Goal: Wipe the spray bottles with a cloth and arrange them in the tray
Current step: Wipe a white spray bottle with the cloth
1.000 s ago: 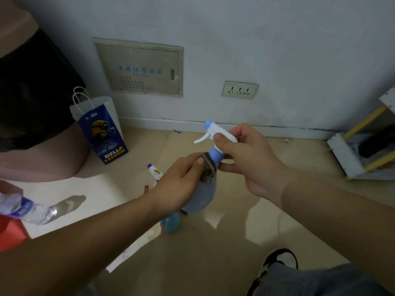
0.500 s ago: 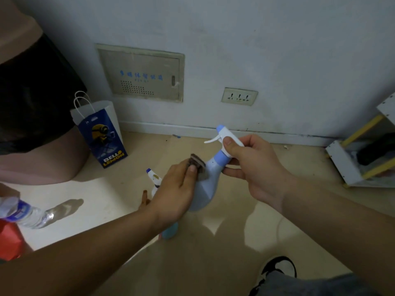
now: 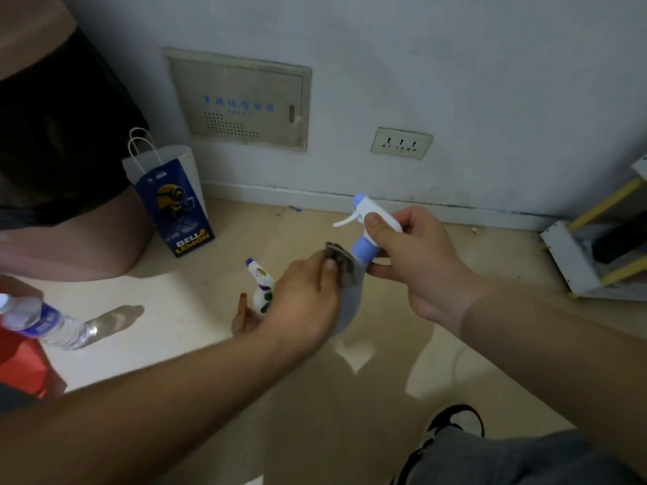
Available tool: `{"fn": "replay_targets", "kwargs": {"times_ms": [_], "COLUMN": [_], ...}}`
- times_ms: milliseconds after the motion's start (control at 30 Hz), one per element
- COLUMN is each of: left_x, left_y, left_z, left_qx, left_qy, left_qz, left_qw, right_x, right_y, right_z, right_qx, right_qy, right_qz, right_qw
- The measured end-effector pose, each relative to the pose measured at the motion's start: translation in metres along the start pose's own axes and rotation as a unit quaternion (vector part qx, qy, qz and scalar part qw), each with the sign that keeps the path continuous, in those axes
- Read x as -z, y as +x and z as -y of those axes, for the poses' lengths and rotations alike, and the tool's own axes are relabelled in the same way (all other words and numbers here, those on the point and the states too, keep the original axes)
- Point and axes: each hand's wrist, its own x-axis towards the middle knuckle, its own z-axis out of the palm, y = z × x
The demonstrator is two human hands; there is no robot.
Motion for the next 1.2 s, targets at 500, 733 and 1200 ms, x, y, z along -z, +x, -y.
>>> {"fn": "replay_targets", "kwargs": {"times_ms": [500,733,1200], "left_x": [0.014,-0.003,0.010], "left_y": [0.010,-0.001,-0.009], "left_z": [0.003,-0.008,-0.008], "left_qx": [0.119,-0.084,-0.195], "left_qy": [-0.153,-0.066,0.120], "left_qz": [0.055,-0.006,-0.076], "left_qw": [0.979,0.994,0.971], "right_x": [0.002,-0.006,-0.001], "right_y": [0.001,-0.007,-0.001], "right_z": [0.002,-0.003,0.007], "right_qx": [0.020,0.054,-0.036], "right_qy": [-0.016,-0.083,0.040], "right_qz": [0.013,0.051,0.025], "right_qw": [1.000,0.994,0.998]}}
